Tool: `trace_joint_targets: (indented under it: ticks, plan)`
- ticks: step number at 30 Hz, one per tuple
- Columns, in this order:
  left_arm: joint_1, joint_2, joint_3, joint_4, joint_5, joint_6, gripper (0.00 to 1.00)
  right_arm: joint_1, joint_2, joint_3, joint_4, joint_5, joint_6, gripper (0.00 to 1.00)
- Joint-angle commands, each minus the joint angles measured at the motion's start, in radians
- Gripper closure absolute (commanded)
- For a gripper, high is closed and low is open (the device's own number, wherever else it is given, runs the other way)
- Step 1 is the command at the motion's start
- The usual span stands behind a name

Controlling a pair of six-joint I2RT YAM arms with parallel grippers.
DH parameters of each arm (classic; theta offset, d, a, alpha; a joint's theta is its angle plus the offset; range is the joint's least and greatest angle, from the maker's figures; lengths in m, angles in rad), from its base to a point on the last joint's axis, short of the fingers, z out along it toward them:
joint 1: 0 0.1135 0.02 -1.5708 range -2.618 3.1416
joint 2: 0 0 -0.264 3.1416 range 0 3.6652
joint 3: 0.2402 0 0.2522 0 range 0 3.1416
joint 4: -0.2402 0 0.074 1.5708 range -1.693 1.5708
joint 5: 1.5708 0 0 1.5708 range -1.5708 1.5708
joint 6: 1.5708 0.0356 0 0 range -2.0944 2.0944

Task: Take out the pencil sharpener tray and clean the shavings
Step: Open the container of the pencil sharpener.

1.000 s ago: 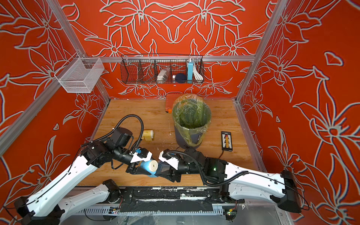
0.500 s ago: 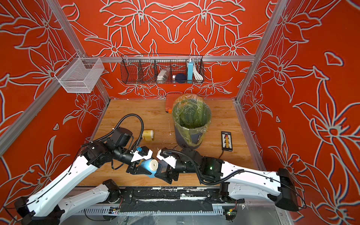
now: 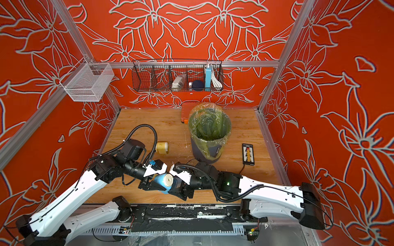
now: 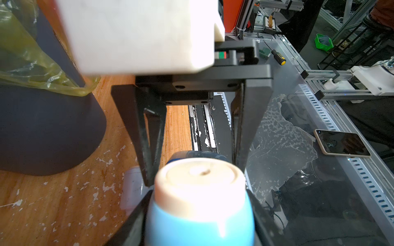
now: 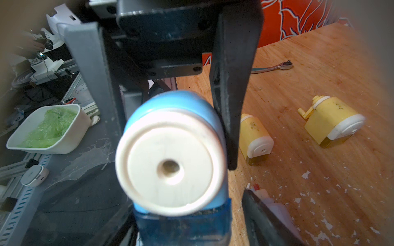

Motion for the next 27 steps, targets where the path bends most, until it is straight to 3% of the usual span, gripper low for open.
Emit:
trace_joint_targets:
  ticks: [1,15,27]
  plan:
    - [0.0,-0.002,-0.004,-0.013,0.037,0.011,1.0,-0.003,-0.029,0.01,0.019,0.021,0.005,0.29]
    - [-0.013,0.008,-0.005,-0.055,0.011,0.034,1.0,-0.003,-0.036,0.007,0.017,0.013,0.011,0.98]
    - [-0.026,-0.001,-0.024,-0.049,0.011,0.031,1.0,-0.003,-0.097,-0.025,0.005,0.022,0.003,1.0]
